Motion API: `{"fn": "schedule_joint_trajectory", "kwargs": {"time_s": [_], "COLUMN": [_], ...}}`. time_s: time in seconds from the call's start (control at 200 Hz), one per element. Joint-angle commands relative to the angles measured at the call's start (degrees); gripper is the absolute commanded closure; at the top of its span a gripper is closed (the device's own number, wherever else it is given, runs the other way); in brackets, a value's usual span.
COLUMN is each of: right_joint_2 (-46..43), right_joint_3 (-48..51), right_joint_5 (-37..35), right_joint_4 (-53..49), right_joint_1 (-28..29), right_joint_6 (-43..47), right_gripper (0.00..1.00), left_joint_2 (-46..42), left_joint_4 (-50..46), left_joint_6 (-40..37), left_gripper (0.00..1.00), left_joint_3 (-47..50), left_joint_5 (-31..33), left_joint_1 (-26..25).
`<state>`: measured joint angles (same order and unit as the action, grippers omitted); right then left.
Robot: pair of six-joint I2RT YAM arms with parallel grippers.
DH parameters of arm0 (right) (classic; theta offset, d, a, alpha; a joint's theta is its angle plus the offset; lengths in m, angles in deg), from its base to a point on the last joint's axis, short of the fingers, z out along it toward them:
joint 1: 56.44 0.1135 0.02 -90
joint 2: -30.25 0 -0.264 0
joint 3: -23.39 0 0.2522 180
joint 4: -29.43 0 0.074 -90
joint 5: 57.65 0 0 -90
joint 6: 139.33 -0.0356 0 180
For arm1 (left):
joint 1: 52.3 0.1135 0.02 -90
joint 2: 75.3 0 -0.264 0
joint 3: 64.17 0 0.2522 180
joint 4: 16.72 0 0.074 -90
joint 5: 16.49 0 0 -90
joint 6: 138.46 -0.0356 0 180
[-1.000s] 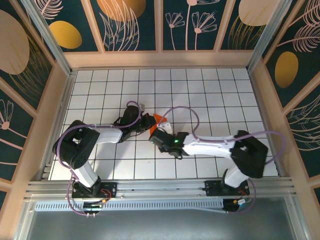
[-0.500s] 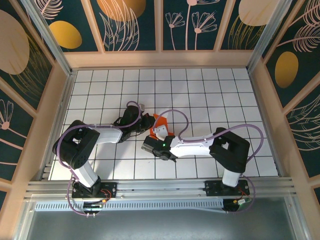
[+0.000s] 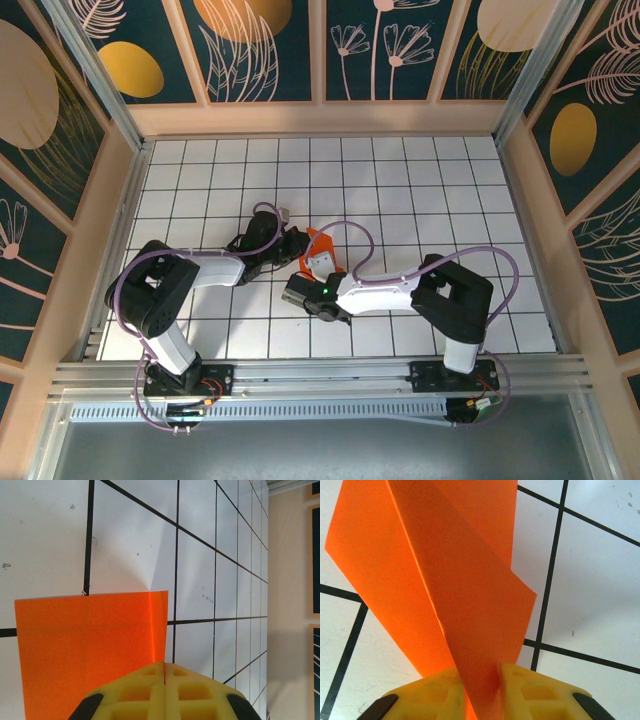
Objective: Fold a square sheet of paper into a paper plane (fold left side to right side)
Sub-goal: Fourth fold the wing at the center of the table.
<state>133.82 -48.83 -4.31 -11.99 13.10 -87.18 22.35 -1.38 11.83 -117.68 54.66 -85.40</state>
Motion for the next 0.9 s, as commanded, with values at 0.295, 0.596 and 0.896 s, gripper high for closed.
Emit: {"fn": "schedule_joint_trajectory", "kwargs": {"time_s": [0.295, 0.596, 0.896], "right_joint_2": [1.7, 1.9, 1.8], "right_joint_3": [-2.4, -1.3, 1.7], "right_joint_5": [-2.6, -2.1, -0.1], "right_joint_4": [0.0, 0.2, 3.0], "right_joint_1": [0.9, 0.6, 0.5], "right_joint_6": [0.5, 0.2, 2.3], "right_gripper": [0.78, 0.95, 1.00], "left_joint_2": [-0.1, -1.0, -10.0], "left_joint_4": [-0.5, -0.8, -6.3], "left_joint_6": [-0.1, -0.4, -4.2], "left_gripper": [1.00, 0.88, 0.52], "left_joint_3": [0.6, 0.6, 3.2], "left_joint_5": [0.2, 0.2, 1.4], "left_joint_1": [0.3, 0.3, 5.0]}}
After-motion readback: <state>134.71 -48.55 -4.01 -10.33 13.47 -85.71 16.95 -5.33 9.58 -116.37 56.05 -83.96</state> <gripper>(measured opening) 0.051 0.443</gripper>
